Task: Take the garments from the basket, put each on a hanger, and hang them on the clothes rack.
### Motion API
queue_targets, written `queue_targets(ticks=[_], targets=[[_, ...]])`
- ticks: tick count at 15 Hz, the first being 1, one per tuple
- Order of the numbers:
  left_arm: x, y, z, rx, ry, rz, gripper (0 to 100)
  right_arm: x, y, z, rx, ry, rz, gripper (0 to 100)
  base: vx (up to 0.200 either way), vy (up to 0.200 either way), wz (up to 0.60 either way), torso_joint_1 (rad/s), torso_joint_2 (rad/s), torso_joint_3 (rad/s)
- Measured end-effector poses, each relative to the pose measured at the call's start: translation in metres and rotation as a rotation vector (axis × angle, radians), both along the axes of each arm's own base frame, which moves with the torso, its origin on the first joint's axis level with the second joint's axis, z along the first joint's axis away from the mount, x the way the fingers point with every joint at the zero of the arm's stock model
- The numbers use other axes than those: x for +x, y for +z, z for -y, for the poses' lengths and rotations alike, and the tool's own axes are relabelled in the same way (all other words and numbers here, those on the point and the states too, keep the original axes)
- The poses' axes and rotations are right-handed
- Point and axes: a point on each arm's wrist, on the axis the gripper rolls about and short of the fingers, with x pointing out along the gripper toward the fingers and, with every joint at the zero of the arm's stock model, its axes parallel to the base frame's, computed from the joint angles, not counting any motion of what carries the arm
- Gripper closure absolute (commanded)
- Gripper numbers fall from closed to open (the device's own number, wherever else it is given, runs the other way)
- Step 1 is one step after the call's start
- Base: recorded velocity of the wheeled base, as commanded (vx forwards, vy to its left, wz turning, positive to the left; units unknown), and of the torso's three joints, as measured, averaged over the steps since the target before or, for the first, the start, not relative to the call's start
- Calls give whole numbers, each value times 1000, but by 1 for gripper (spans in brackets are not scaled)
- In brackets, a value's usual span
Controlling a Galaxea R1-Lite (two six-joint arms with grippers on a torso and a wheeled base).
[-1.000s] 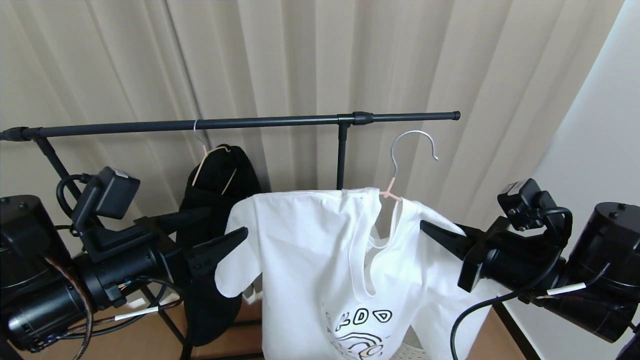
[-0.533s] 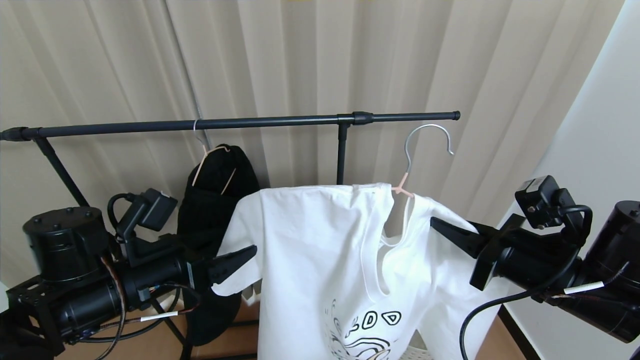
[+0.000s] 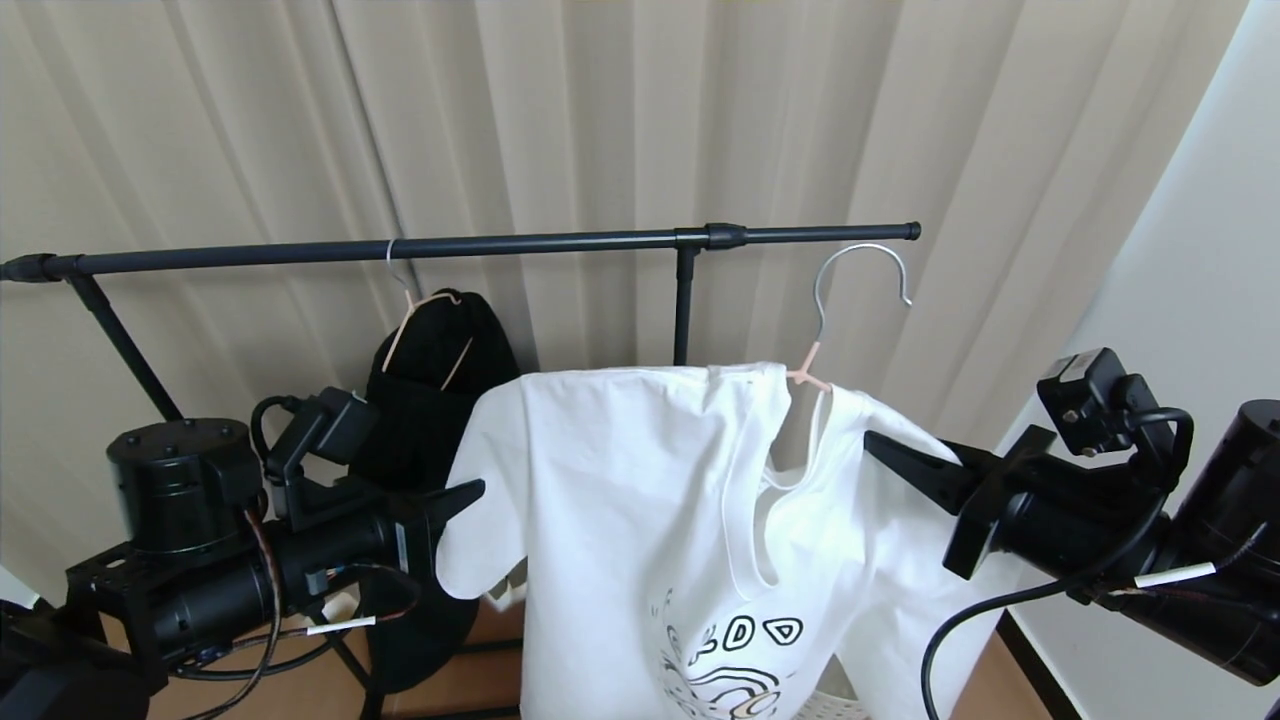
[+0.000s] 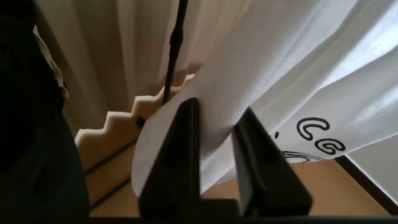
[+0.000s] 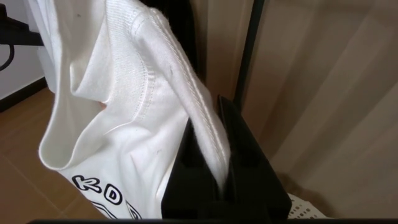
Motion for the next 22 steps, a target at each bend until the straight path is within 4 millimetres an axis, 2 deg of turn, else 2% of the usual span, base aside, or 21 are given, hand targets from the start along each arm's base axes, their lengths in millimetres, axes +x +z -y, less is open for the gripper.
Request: queue_targets(ticks=[10, 13, 22], targets=[[17, -2, -22, 6, 93, 2, 100, 8, 5, 14, 12, -42, 19, 100, 0, 0, 0, 0, 0, 0], [19, -6, -28, 55, 99, 22, 100, 10, 7, 20, 17, -54, 26, 100, 0, 0, 0, 0, 0, 0], [20, -10, -30, 76, 102, 17, 100, 16, 11, 34, 23, -94, 42, 100, 0, 0, 0, 0, 0, 0]])
